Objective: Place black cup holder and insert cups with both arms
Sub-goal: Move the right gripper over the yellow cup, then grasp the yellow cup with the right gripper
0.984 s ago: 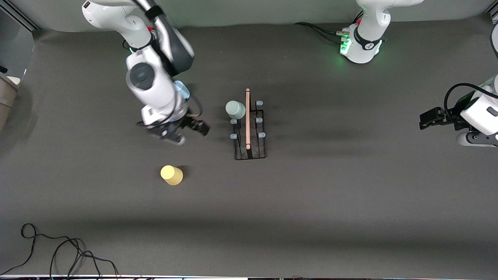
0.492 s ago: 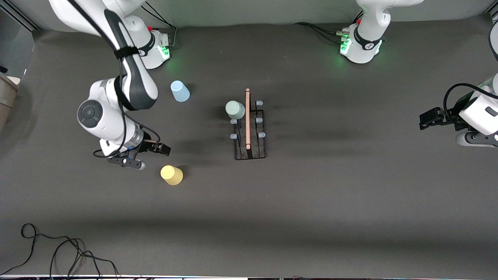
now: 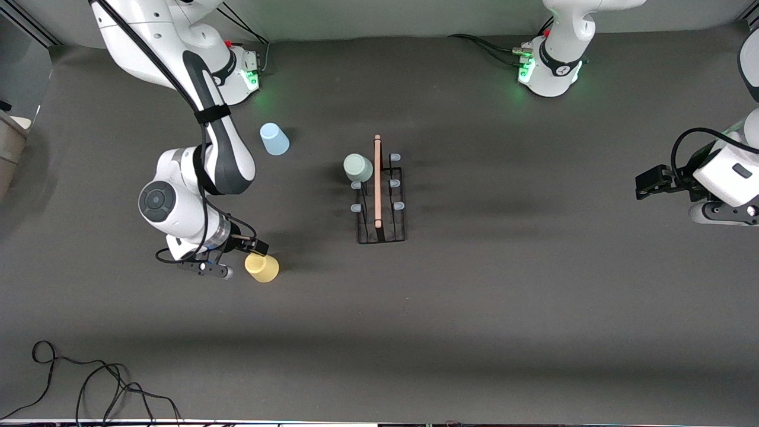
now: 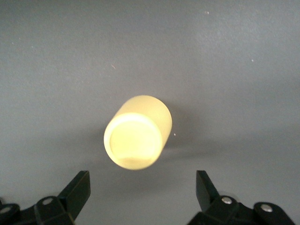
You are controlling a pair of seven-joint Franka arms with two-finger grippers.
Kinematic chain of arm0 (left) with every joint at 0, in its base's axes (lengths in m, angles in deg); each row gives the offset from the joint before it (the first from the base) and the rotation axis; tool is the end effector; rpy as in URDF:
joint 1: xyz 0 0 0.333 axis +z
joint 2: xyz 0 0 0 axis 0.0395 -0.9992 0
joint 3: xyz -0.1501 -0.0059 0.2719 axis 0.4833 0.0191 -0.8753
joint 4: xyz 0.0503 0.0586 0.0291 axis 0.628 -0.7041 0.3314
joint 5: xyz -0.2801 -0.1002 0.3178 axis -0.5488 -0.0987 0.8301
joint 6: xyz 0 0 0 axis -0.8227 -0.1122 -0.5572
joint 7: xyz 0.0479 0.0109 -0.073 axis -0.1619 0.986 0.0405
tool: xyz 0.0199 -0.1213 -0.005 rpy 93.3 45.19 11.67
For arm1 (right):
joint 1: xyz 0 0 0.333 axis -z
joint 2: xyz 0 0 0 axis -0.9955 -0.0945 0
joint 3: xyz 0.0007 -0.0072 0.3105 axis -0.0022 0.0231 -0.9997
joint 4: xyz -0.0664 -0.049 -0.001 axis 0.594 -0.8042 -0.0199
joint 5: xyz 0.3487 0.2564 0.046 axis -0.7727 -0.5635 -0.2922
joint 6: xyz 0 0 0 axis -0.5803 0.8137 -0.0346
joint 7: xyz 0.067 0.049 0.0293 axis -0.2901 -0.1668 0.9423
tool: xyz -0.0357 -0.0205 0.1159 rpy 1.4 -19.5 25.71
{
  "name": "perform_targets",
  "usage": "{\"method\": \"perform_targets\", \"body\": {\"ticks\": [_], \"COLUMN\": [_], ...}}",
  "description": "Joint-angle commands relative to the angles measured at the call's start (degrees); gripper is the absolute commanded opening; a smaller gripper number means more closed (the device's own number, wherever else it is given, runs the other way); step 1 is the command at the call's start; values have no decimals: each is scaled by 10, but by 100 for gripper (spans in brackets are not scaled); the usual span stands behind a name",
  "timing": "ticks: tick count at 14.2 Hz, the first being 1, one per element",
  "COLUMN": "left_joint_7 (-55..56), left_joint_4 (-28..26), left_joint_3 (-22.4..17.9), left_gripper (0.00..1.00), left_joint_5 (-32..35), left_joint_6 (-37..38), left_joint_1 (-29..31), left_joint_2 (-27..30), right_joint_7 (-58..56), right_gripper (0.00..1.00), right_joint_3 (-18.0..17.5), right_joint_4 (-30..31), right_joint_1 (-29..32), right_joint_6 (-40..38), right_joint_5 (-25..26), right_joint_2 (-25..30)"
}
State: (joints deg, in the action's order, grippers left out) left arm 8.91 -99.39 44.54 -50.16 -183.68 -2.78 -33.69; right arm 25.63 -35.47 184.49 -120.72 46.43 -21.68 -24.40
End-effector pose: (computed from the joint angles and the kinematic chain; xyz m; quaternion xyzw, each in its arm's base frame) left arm 0.6249 -0.0164 0.5334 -0.9991 0.0341 0.0225 0.0108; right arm 0.6321 0.1548 0.2193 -0.9923 0.1205 0.0035 0.0283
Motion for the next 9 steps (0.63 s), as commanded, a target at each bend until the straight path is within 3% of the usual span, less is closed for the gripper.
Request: {"method": "perform_targets", "body": {"ticks": [1, 9], "left_joint_7": [4, 2], "left_joint_4": [-5, -5], "left_joint_3": [-3, -4], "left_gripper": [100, 100], "left_joint_5": [10, 10], "left_joint_6": [-6, -37], "left_joint_1": [-4, -2], "left_joint_2": [5, -3], "right_joint_7": [-19, -19], "right_gripper": [100, 100], "right_joint_3": [2, 0], "right_joint_4": [-35, -63], "right_joint_1": [8, 12], "right_joint_6": [-3, 16], "right_joint_5": [-22, -38], "right_joint_2": [-27, -79]}}
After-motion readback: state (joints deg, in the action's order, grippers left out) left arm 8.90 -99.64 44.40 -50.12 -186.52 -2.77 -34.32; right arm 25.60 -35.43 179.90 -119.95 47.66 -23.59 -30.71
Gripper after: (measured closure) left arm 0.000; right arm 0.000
